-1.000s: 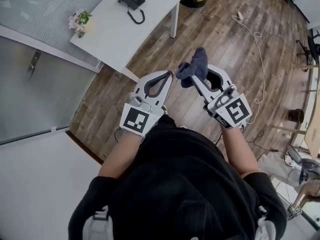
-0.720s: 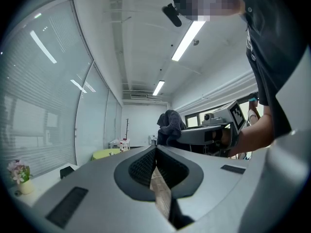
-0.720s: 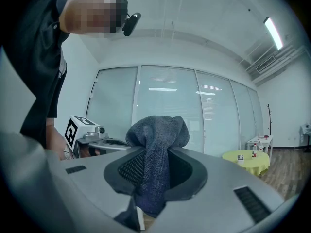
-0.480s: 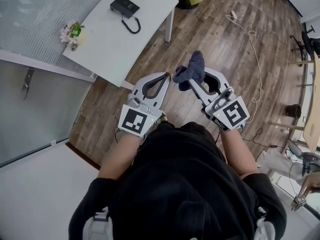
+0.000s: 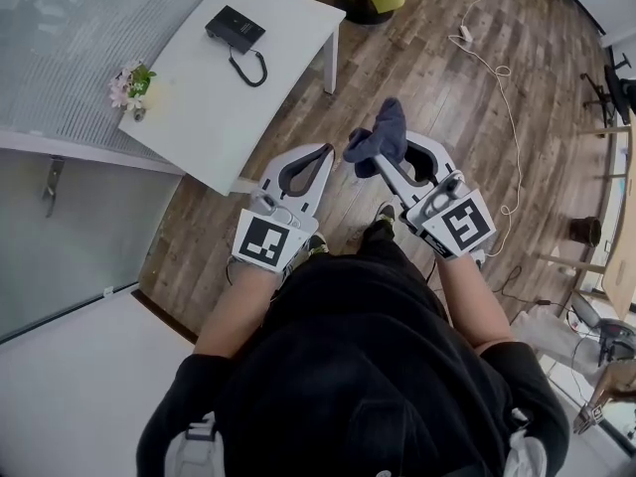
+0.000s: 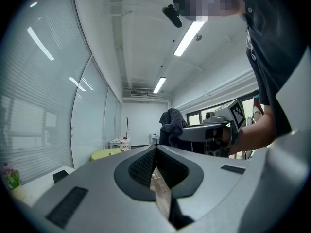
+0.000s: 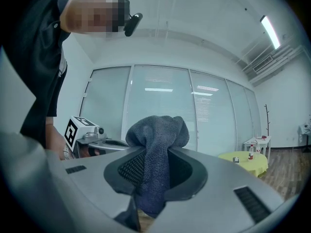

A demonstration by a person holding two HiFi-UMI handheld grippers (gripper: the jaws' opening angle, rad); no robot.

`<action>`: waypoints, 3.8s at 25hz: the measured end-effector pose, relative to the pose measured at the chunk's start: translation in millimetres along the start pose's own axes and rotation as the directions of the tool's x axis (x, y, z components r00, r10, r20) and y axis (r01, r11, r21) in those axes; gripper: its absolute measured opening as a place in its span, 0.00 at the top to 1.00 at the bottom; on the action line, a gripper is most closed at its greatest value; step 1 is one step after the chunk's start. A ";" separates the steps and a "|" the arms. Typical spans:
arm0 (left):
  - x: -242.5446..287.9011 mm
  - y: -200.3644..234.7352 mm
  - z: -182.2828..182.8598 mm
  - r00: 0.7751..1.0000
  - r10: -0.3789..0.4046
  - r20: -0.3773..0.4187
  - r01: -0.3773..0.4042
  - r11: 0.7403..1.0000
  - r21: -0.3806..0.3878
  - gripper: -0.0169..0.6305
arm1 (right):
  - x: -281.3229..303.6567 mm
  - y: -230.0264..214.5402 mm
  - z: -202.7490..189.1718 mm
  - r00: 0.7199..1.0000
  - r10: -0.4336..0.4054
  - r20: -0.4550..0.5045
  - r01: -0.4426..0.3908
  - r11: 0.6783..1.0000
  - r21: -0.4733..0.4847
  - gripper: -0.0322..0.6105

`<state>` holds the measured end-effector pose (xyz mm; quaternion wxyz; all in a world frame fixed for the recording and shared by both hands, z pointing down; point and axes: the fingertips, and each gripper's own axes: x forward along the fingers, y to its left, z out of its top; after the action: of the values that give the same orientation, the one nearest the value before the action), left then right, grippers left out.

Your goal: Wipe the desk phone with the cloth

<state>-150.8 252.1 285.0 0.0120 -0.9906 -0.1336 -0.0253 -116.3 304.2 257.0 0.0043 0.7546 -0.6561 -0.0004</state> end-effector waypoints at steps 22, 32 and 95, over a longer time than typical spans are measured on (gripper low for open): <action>163.8 -0.1 3.7 0.963 0.265 -0.047 -0.265 0.964 -0.008 0.96 | -5.5 -170.2 -13.6 0.959 0.282 -0.001 -0.282 0.959 0.023 0.78; 168.8 48.5 -8.4 0.942 0.333 -0.048 -0.334 0.942 -0.021 0.96 | 46.2 -179.8 -26.3 0.933 0.359 -0.014 -0.359 0.933 0.027 0.78; 180.0 455.5 -60.9 0.570 0.805 -0.166 -0.820 0.570 -0.048 0.96 | 480.5 -256.8 -73.0 0.587 0.806 -0.078 -0.804 0.591 0.065 0.78</action>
<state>140.5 -141.3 347.7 -0.0284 -0.9362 0.3394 -0.0871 205.2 -135.5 330.6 0.0282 0.3756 -0.9252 0.0463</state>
